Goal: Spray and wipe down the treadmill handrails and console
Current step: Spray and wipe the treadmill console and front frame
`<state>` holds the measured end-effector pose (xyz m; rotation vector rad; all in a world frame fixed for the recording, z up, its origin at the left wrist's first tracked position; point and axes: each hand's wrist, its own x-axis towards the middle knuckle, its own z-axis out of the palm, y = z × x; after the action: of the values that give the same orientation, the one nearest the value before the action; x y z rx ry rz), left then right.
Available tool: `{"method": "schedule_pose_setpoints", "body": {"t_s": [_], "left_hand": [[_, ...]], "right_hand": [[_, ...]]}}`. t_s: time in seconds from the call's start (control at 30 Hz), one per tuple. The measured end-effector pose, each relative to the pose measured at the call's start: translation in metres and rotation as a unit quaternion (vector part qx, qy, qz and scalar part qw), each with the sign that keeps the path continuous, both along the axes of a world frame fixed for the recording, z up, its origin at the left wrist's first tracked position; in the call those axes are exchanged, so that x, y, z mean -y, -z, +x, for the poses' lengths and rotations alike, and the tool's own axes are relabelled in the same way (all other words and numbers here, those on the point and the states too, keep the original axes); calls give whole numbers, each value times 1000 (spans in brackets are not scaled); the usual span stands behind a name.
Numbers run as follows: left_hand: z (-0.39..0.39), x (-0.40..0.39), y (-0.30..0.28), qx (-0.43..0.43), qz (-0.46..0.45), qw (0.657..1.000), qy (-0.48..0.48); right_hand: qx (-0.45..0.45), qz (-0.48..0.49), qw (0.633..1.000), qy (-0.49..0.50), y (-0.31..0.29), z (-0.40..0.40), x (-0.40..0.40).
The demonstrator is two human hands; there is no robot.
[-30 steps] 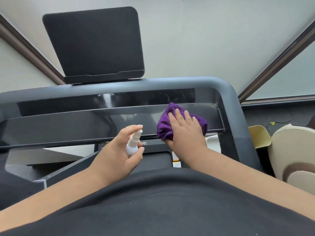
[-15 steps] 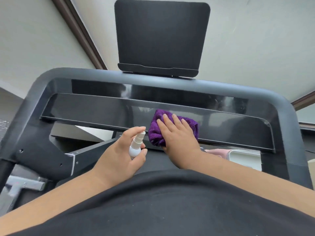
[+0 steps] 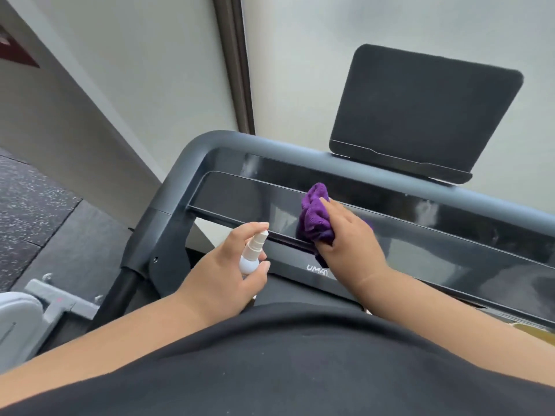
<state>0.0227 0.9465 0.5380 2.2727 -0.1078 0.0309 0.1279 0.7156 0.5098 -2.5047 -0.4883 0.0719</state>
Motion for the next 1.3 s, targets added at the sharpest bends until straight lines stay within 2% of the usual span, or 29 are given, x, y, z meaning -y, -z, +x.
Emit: {"method": "schedule_pose_setpoints", "body": {"t_s": [0.07, 0.13, 0.23, 0.37, 0.57, 0.63, 0.7, 0.83, 1.0, 1.3], "left_hand": [[-3, -22, -1, -3, 6, 1000, -15], [-10, -41, -3, -12, 4, 999, -34], [-22, -67, -8, -21, 7, 997, -79], [-26, -101, -17, -28, 33, 980, -193], [-23, -155, -18, -75, 137, 947, -281], [-23, -167, -15, -111, 162, 937, -288], [-25, -172, -13, -143, 178, 931, -285], [-31, -168, -9, -173, 183, 933, -257], [-27, -164, -5, -202, 184, 925, -264], [-8, -158, 0, -197, 181, 927, -261]], "right_hand": [[-12, -118, 992, -42, 10, -7, -25], [-5, -153, 984, -90, 19, -20, -47], [2, -99, 984, -147, 14, -25, -75], [-12, -12, 992, -122, -9, -14, -111], [15, -13, 988, -154, -25, 13, -161], [52, -42, 980, -189, -22, 27, -177], [72, -115, 967, -216, -16, 41, -191], [17, -284, 923, -260, 11, 46, -205], [60, -283, 922, -256, 26, 41, -203], [50, -270, 924, -265, 28, 44, -200]]}}
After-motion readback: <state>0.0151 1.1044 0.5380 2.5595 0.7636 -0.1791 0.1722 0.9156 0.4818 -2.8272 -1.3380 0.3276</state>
